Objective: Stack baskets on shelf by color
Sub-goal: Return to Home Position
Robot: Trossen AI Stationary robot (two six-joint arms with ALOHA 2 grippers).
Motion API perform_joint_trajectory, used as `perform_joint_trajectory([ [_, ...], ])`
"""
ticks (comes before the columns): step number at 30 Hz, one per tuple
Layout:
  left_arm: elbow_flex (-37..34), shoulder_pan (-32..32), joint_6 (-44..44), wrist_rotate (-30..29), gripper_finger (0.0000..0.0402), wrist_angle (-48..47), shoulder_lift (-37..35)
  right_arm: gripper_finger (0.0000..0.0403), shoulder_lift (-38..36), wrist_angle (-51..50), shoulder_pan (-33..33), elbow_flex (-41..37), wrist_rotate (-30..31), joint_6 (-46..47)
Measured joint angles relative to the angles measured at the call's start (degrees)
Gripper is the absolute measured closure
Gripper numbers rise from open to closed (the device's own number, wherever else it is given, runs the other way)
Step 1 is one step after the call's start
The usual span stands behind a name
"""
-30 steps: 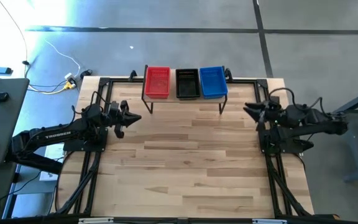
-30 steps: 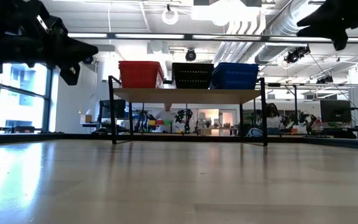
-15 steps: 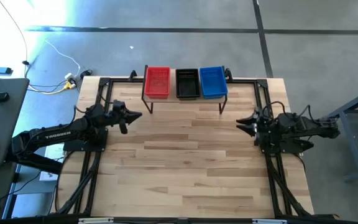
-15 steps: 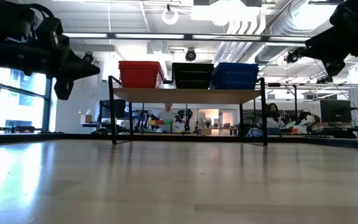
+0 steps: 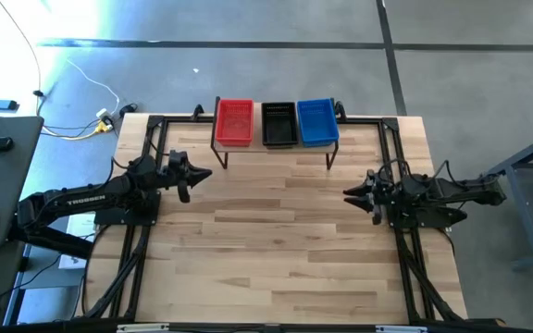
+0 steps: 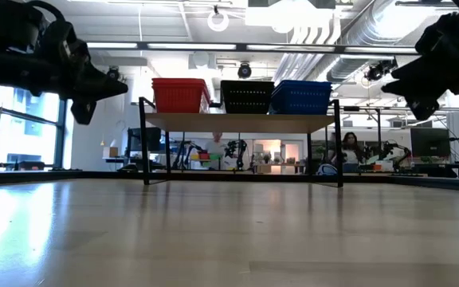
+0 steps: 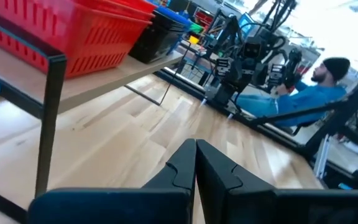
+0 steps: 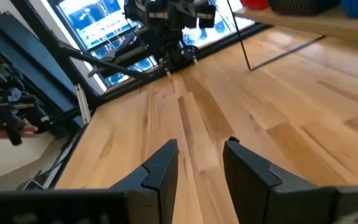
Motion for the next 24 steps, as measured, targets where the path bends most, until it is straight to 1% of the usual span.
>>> perform_joint_trajectory([
  [4,0.0,0.0,2.4,-0.02,0.0401,0.0,0.0,0.0289,0.28,1.16,0.0,-0.23,-0.06,0.29],
  [8,0.0,0.0,2.54,0.28,0.0401,0.83,0.0,0.0289,0.35,1.12,0.0,-0.23,-0.06,0.66],
  [13,0.02,-0.01,3.5,5.76,0.0401,6.94,-0.71,0.0289,0.35,1.1,0.0,-0.23,0.61,4.15],
  [16,0.06,-0.02,2.88,9.15,0.0401,7.12,-1.7,0.0289,0.35,1.06,0.0,-0.23,0.48,3.21],
  [20,0.07,-0.15,-0.37,13.61,0.0401,7.04,-3.17,0.0289,0.37,1.03,0.0,-0.23,0.37,2.71],
  [22,0.07,-0.53,-1.35,14.28,0.0401,7.12,-4.2,0.0289,0.37,1.01,0.0,-0.23,0.37,2.8],
  [24,0.07,-1.01,-1.82,13.75,0.0401,7.55,-5.48,0.0289,0.37,1.01,0.0,-0.23,0.37,2.82],
])
